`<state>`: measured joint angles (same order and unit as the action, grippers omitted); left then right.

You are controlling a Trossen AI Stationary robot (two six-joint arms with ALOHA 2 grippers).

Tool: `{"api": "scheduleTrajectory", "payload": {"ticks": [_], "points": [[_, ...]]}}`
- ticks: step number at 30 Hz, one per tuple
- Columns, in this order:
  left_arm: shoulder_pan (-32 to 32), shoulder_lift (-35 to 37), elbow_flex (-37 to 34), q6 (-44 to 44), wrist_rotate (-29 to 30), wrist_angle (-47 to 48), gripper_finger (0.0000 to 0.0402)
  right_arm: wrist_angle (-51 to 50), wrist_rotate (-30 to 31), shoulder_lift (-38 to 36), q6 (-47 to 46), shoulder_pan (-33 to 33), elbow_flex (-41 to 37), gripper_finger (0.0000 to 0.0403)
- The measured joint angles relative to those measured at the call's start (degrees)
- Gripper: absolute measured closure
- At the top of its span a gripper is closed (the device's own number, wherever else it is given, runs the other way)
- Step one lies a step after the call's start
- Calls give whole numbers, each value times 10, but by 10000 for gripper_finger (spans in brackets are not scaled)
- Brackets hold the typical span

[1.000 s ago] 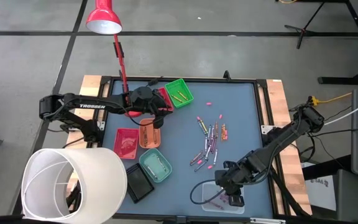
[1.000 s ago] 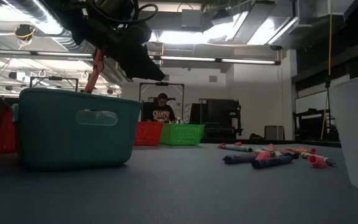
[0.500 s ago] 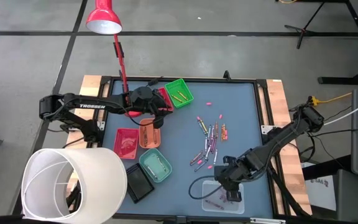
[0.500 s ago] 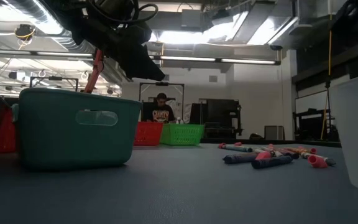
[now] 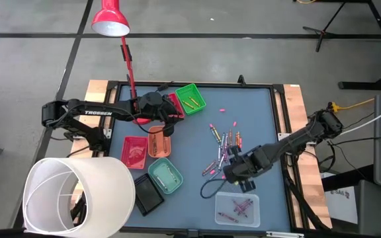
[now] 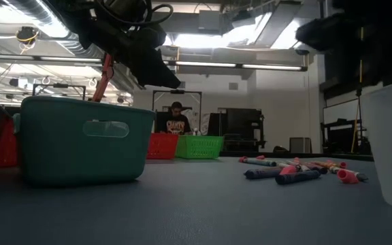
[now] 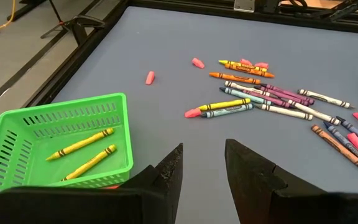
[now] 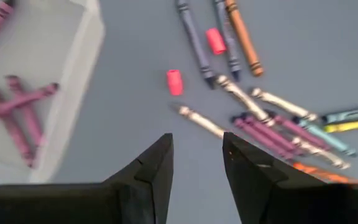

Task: Sort crayons
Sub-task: Put the gray crayon into the light green bin

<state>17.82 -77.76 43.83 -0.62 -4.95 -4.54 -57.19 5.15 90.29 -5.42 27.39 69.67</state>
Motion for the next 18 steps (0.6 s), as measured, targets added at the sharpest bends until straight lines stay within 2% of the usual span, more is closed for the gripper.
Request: {"api": "scheduleTrajectory", "payload": {"ticks": [8, 12, 18], "points": [[0, 0, 0, 0, 0, 0, 298, 4, -5, 13, 140, -53, -8, 265], [0, 0, 0, 0, 1, 1, 298, 19, -29, 16, 204, -62, -44, 265], [0, 0, 0, 0, 33, 4, 298, 83, -17, 16, 278, -60, -107, 265]]}}
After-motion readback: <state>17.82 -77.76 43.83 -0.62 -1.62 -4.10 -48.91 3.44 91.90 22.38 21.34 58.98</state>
